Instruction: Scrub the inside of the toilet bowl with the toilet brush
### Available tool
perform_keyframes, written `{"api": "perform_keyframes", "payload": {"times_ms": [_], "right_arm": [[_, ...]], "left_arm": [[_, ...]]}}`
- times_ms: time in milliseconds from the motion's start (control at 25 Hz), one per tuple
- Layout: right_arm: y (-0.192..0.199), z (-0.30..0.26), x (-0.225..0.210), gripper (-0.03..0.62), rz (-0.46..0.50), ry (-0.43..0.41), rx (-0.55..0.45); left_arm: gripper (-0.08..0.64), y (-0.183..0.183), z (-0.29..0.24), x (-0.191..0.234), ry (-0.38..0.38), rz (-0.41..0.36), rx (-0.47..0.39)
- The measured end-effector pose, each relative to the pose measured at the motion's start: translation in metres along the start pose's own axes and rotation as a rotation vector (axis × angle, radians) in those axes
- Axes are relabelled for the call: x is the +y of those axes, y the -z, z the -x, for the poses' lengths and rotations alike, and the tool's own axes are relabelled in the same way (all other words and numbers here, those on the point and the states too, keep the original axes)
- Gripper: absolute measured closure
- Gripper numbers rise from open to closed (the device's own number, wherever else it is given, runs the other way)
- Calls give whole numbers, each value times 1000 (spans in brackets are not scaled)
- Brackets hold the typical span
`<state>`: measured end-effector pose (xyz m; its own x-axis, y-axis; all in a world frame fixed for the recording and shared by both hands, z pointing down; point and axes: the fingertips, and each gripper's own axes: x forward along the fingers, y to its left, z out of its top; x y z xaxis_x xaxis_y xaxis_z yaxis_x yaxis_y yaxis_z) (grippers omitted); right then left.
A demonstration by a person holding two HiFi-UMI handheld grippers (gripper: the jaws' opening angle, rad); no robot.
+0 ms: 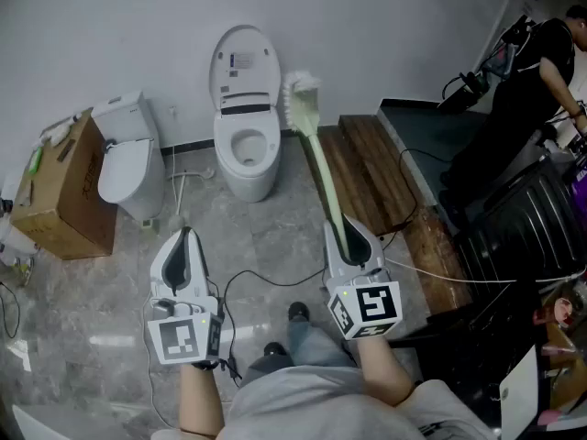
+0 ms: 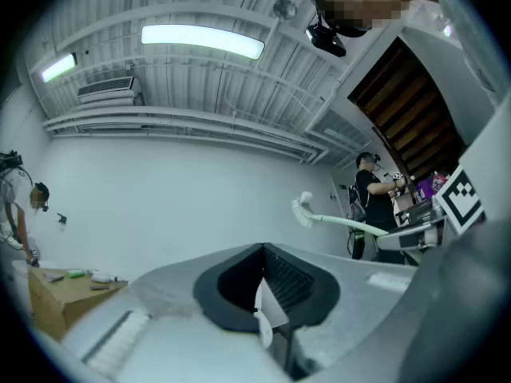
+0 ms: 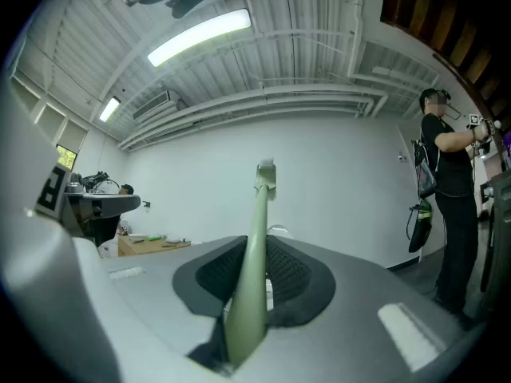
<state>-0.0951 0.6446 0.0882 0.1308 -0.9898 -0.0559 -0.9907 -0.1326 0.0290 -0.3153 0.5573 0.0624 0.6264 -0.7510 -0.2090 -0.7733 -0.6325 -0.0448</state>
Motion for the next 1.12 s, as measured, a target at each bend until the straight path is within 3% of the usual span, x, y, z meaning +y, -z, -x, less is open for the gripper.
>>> {"api": "perform_keyframes", "payload": {"times_ms": [680, 1120], "right_arm": [[4, -7, 0, 518, -32, 16, 8], [6, -54, -6, 518, -38, -81, 3]], "left_arm": [[554, -3, -4, 5, 4, -13, -15], [554, 6, -46, 21, -27, 34, -22]]}}
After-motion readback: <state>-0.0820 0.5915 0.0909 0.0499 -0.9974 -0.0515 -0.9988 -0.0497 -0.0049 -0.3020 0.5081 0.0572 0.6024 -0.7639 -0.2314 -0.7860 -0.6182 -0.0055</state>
